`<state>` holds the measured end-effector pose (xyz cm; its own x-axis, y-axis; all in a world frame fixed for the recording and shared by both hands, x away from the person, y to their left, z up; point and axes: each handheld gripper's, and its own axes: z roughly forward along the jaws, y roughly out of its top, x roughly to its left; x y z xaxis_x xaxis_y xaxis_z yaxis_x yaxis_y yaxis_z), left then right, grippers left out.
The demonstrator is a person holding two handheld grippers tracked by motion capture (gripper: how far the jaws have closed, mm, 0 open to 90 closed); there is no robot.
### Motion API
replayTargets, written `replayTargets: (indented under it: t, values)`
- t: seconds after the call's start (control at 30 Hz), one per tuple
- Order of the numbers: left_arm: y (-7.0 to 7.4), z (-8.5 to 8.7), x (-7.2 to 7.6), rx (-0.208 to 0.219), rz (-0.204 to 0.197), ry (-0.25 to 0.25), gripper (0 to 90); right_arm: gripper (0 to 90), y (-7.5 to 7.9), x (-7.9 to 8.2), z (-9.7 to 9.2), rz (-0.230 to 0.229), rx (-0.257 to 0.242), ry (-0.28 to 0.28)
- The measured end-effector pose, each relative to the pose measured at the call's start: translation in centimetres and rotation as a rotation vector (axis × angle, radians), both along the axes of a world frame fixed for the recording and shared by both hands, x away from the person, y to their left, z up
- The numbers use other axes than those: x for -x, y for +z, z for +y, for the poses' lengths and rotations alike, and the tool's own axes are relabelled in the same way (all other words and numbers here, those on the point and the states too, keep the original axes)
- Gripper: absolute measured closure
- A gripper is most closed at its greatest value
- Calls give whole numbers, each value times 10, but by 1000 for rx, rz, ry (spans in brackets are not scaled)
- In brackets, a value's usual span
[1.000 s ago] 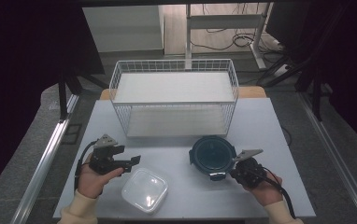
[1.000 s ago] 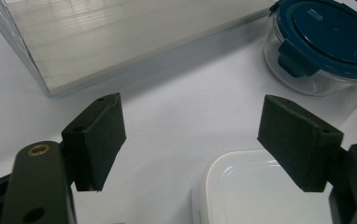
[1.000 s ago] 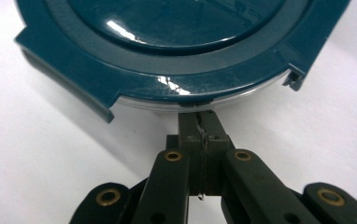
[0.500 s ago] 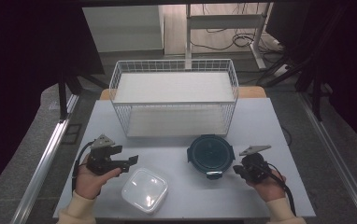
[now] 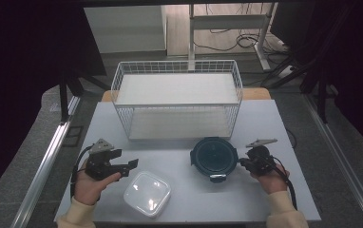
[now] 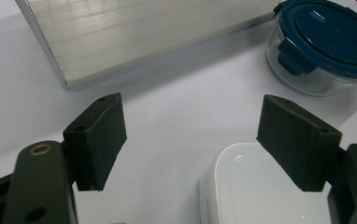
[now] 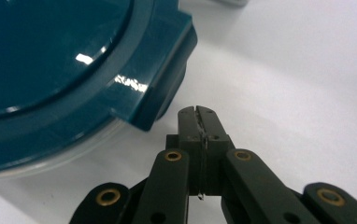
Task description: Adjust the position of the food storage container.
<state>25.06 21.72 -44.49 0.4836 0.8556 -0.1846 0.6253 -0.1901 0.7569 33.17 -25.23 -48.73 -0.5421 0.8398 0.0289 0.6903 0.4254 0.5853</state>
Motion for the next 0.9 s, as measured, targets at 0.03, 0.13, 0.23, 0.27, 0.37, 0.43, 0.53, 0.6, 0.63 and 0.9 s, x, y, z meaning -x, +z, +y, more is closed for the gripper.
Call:
replayTargets:
  t: [0.03, 0.13, 0.23, 0.27, 0.37, 0.43, 0.53, 0.6, 0.63, 0.9]
  values:
    - [0, 0, 1, -2, 0, -2, 231, 895, 1, 0, 0, -3, -2, 7]
    - [0, 2, 2, 1, 3, 5, 232, 895, 1, -1, 4, -5, 0, 37]
    - [-1, 3, 4, 2, 4, 10, 232, 896, 2, -1, 6, -11, 11, 37]
    - [0, 4, 4, 3, 3, 12, 232, 896, 2, -1, 6, -7, 9, 38]
    - [1, 5, 4, 8, 0, 16, 232, 897, 3, -1, 7, -3, 18, 35]
    - [0, 5, 4, 8, 1, 15, 232, 897, 4, 0, 8, -4, 36, 38]
    - [-1, 4, 3, 6, 6, 16, 232, 898, 4, 1, 11, 6, 28, 51]
    - [0, 4, 3, 5, 5, 16, 232, 898, 4, 2, 14, 16, 22, 63]
    - [0, 4, 3, 5, 4, 15, 232, 898, 5, 3, 15, 16, 25, 68]
    - [1, 5, 5, 6, 0, 13, 232, 898, 5, 6, 27, 29, 10, 92]
